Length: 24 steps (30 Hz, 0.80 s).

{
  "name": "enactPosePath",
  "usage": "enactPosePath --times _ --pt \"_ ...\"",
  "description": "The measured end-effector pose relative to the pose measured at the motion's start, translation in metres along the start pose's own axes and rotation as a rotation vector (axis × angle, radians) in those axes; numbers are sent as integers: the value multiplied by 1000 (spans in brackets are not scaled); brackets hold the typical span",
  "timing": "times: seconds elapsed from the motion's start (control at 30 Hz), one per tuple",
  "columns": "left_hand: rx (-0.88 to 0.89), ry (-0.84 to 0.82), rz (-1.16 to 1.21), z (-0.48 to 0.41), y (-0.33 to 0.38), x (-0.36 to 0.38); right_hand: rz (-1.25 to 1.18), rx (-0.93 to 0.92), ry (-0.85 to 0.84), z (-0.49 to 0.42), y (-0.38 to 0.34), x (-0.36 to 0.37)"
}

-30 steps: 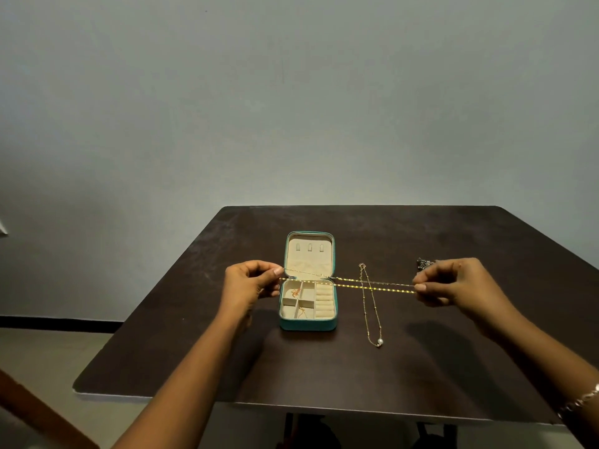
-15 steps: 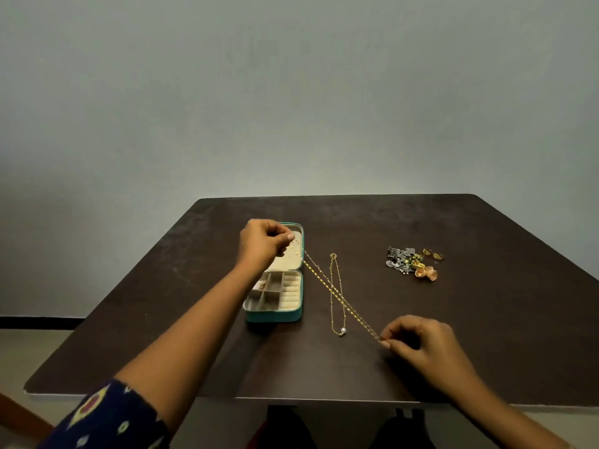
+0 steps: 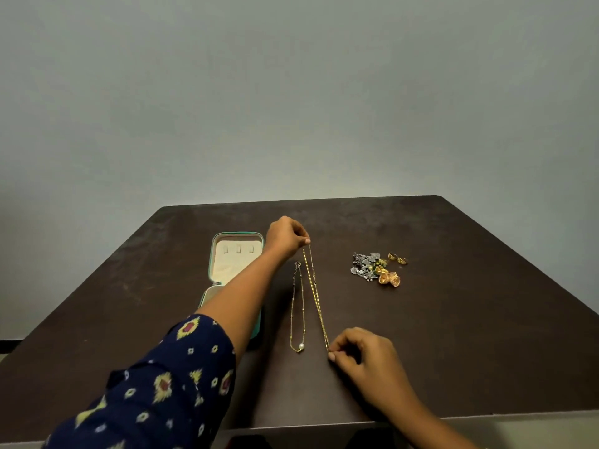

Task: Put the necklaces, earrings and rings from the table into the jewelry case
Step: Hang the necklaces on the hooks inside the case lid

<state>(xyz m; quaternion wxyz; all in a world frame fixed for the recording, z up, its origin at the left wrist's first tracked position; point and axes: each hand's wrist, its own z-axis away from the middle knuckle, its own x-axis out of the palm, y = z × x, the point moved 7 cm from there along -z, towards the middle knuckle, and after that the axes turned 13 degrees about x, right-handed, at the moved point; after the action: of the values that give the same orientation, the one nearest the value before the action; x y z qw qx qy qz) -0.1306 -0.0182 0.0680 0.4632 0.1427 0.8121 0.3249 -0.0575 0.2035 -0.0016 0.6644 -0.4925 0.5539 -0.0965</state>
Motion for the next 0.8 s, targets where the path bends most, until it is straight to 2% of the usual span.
enactPosePath --times 0.4,0.8 --pt "-24 -174 -165 -6 -17 45 83 -27 44 -8 6 6" --pt "21 -215 -285 -7 -20 55 25 -14 59 -9 9 5"
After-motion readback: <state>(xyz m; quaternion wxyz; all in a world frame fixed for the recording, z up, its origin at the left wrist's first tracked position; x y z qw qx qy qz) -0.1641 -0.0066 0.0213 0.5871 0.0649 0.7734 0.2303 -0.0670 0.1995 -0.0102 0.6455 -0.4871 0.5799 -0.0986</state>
